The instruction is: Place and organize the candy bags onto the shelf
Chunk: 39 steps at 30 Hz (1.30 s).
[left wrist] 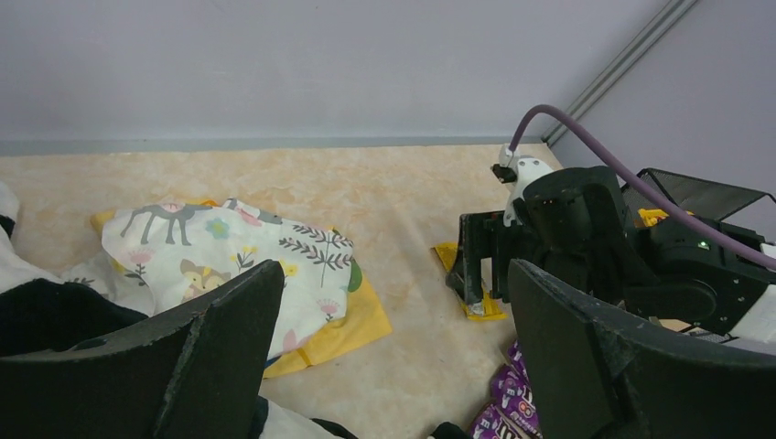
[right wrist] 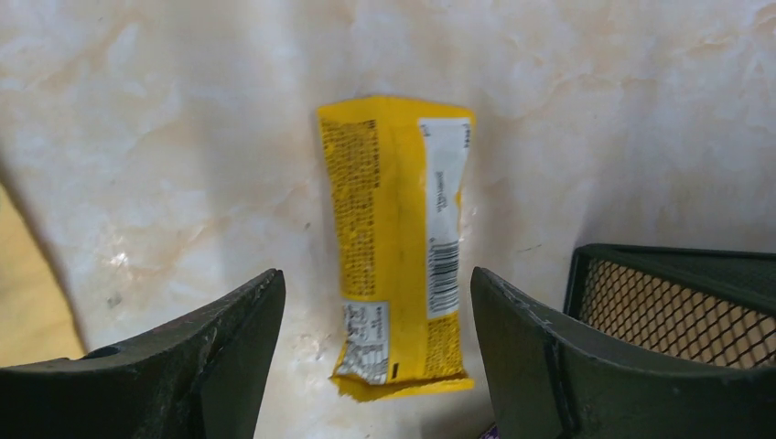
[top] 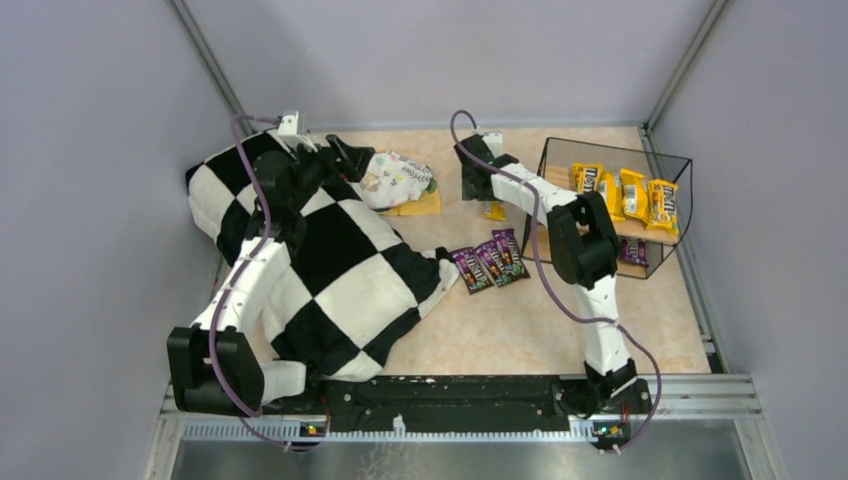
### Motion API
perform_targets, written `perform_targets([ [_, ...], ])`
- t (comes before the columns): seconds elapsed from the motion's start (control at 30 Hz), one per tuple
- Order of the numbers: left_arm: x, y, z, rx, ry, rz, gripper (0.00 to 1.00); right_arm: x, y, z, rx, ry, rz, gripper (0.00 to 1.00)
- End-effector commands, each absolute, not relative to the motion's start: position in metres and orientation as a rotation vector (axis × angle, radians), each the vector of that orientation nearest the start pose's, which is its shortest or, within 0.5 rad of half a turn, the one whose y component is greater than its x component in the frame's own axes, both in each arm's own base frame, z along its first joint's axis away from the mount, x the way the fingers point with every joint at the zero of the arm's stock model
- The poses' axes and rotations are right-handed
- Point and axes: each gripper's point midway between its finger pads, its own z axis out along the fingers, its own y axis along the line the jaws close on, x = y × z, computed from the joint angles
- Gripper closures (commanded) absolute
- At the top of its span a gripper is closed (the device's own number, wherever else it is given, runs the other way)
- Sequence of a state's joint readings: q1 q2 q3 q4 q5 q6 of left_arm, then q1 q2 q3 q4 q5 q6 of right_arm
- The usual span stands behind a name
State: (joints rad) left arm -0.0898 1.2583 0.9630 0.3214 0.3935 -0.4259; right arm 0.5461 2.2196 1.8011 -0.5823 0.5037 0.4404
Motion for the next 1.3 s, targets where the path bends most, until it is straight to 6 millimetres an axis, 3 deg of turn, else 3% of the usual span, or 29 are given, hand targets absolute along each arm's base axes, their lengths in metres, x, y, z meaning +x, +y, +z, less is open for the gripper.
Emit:
perform_targets([
  [0.0, 0.414, -0.119, 0.347, 0.068, 1.509, -0.746, 0.02, 0.501, 0.204, 0.066, 0.128, 2.368, -0.187, 0.26],
  [0.57, 0.417, -0.117, 0.343, 0.053, 1.518, -0.763, 0.02, 0.500, 0.194, 0.029, 0.135, 2.435, -0.149, 0.34],
  [0.77, 0.418, -0.117, 0.342, 0.048, 1.522, -0.767, 0.01, 0.498, 0.195, 0.027, 0.117, 2.442, -0.133, 0.41],
  [1.0, 0.418, -0.117, 0.340, 0.043, 1.526, -0.773, 0.02, 0.494, 0.200, 0.041, 0.069, 2.414, -0.081, 0.53],
  [1.27, 0.419, -0.116, 0.339, 0.039, 1.530, -0.776, 0.02, 0.484, 0.222, 0.091, -0.032, 2.329, -0.002, 0.60],
])
